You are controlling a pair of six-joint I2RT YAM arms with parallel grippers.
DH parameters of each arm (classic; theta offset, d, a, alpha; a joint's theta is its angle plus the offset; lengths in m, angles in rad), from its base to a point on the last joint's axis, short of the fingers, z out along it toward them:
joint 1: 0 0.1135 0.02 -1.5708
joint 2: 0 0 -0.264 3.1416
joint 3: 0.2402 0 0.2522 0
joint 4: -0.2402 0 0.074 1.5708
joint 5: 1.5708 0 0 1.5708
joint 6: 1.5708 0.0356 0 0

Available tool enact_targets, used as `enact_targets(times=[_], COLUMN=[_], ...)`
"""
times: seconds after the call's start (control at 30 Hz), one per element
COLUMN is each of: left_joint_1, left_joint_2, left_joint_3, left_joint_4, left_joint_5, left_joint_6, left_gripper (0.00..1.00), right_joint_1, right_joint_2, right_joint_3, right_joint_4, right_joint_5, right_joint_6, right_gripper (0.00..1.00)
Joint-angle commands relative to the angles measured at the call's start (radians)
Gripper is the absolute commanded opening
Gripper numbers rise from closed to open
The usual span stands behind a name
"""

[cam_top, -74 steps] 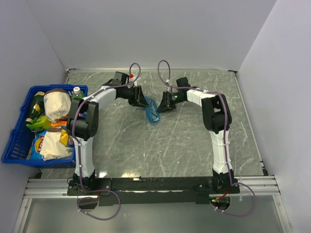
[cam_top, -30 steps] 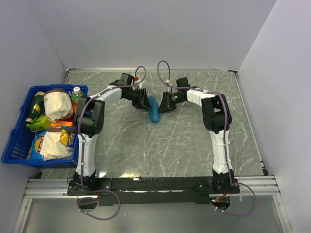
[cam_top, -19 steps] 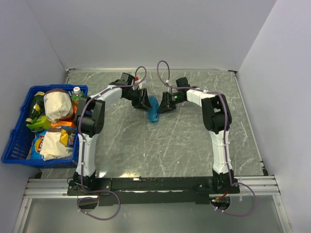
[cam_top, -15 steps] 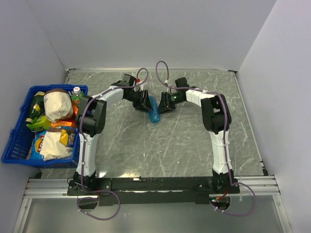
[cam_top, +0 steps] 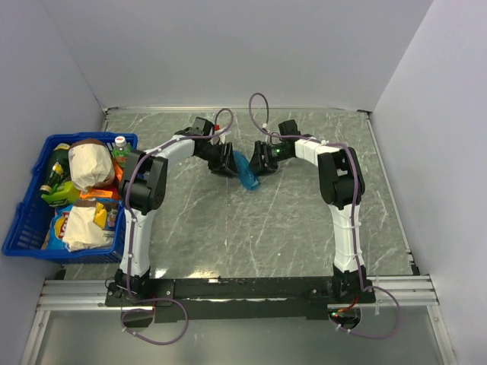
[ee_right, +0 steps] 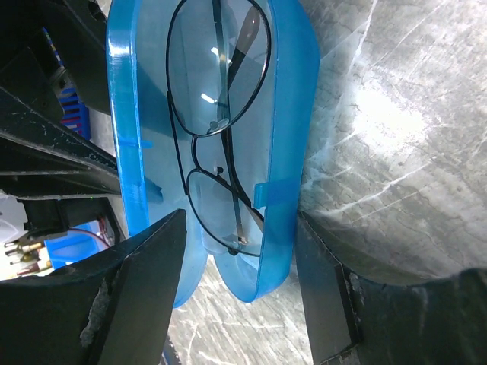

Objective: Organize the sunglasses
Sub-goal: Close the case with sunglasses at the center of the board.

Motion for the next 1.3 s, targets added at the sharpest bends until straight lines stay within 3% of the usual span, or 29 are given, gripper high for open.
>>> enact_targets(times=[0.0, 0.37, 0.73, 1.27], left_joint_1=[-0.012, -0.012, -0.012, -0.023], left_joint_2=[-0.004, -0.001, 0.031, 0.057], left_joint_3=[0.008, 0.066, 0.130, 0.186], left_joint_4=[0.016, -0.016, -0.042, -0.073], left_joint_5=[-0.023, 0.025, 0.049, 0.049], left_joint_6=[0.015, 0.038, 0.045, 0.048], left_gripper=[0.52, 0.51, 0.51, 0.51], right_joint_1=[-0.001, -0.027, -0.057, -0.090], right_joint_2=[-0.068, -0.073, -0.058, -0.057], right_joint_3=[0.017, -0.025, -0.049, -0.091], right_joint_4=[-0.001, 0.048, 0.109, 0.206], right_joint_5=[-0.044, -0.014, -0.077, -0.172], right_joint_6=[-0.015, 0.060, 0.117, 0.180], right_gripper=[0.66, 0.57, 0.57, 0.72])
